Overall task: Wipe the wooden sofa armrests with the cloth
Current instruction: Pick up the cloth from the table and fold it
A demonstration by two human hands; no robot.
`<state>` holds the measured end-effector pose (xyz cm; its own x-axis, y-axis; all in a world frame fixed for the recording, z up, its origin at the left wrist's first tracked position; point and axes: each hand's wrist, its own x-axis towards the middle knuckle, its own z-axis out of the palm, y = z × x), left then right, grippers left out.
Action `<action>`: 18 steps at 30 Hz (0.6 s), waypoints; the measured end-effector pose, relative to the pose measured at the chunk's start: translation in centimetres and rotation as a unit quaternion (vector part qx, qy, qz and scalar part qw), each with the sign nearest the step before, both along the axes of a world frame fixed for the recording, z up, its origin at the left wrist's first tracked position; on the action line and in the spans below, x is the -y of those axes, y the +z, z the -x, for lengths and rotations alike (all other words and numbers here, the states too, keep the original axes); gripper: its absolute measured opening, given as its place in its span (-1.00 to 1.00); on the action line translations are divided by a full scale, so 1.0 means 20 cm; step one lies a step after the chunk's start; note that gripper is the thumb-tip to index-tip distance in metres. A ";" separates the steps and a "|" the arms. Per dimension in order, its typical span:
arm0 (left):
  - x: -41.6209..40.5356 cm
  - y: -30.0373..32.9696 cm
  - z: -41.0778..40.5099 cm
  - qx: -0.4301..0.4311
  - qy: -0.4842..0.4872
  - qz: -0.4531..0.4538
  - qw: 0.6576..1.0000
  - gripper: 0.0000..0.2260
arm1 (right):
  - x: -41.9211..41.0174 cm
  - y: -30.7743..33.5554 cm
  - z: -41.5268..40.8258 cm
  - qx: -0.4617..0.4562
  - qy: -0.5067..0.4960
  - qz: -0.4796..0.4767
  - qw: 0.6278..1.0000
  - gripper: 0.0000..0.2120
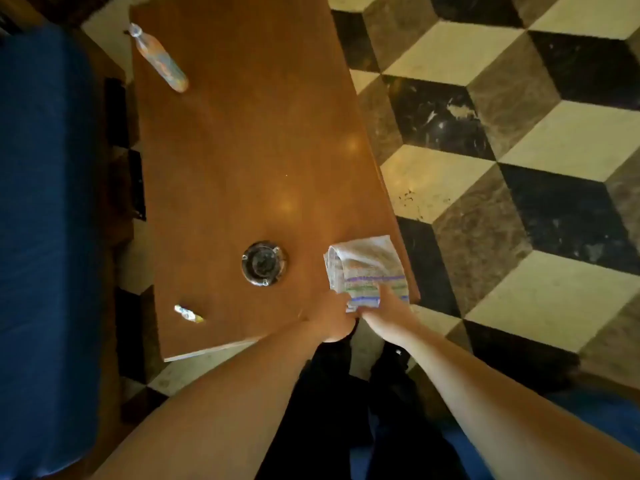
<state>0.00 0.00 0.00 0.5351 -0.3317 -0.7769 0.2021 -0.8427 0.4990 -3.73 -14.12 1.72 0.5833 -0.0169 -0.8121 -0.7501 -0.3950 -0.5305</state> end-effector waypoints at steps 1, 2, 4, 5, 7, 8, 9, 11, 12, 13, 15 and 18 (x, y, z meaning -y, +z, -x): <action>0.01 -0.10 -0.03 -0.044 0.043 0.050 0.997 -0.93 | -0.03 -0.08 0.00 -0.019 -0.076 -0.016 0.997 -0.58; 0.02 -0.18 -0.08 -0.079 0.074 0.083 0.991 -0.89 | -0.05 -0.17 0.01 -0.043 -0.140 -0.030 0.989 -0.66; 0.04 -0.28 -0.18 -0.063 0.156 0.050 0.985 -0.78 | -0.09 -0.26 0.04 -0.086 -0.226 -0.063 0.968 -0.77; 0.04 -0.35 -0.23 -0.034 0.175 0.009 0.984 -0.76 | -0.10 -0.32 0.06 -0.109 -0.248 -0.087 0.959 -0.83; 0.06 -0.45 -0.34 0.055 0.151 -0.067 0.985 -0.79 | -0.12 -0.41 0.12 -0.136 -0.291 -0.136 0.937 -0.90; 0.06 -0.50 -0.38 0.086 0.124 -0.090 0.984 -0.81 | -0.12 -0.44 0.14 -0.146 -0.302 -0.141 0.931 -0.85; 0.08 -0.54 -0.42 0.117 0.090 -0.107 0.983 -0.82 | -0.13 -0.49 0.18 -0.162 -0.317 -0.144 0.923 -0.83; 0.13 -0.61 -0.50 0.193 -0.007 -0.127 0.973 -0.80 | -0.15 -0.57 0.23 -0.178 -0.361 -0.141 0.904 -0.86; 0.16 -0.64 -0.54 0.215 -0.052 -0.131 0.966 -0.76 | -0.17 -0.58 0.23 -0.177 -0.372 -0.132 0.902 -0.90; 0.19 -0.68 -0.58 0.222 -0.085 -0.133 0.962 -0.70 | -0.19 -0.61 0.24 -0.181 -0.378 -0.124 0.899 -0.92; 0.23 -0.74 -0.65 0.192 -0.112 -0.136 0.966 -0.57 | -0.22 -0.65 0.24 -0.188 -0.382 -0.134 0.895 -0.86; 0.27 -0.82 -0.69 0.152 -0.133 -0.131 0.971 -0.39 | -0.26 -0.71 0.20 -0.192 -0.373 -0.152 0.895 -0.70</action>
<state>13.77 -5.34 -16.35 0.6758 -0.3021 -0.6723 -0.1631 -0.9508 0.2634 -7.73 -8.92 -12.44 0.1781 -0.0298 -0.9836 -0.8955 0.4095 -0.1745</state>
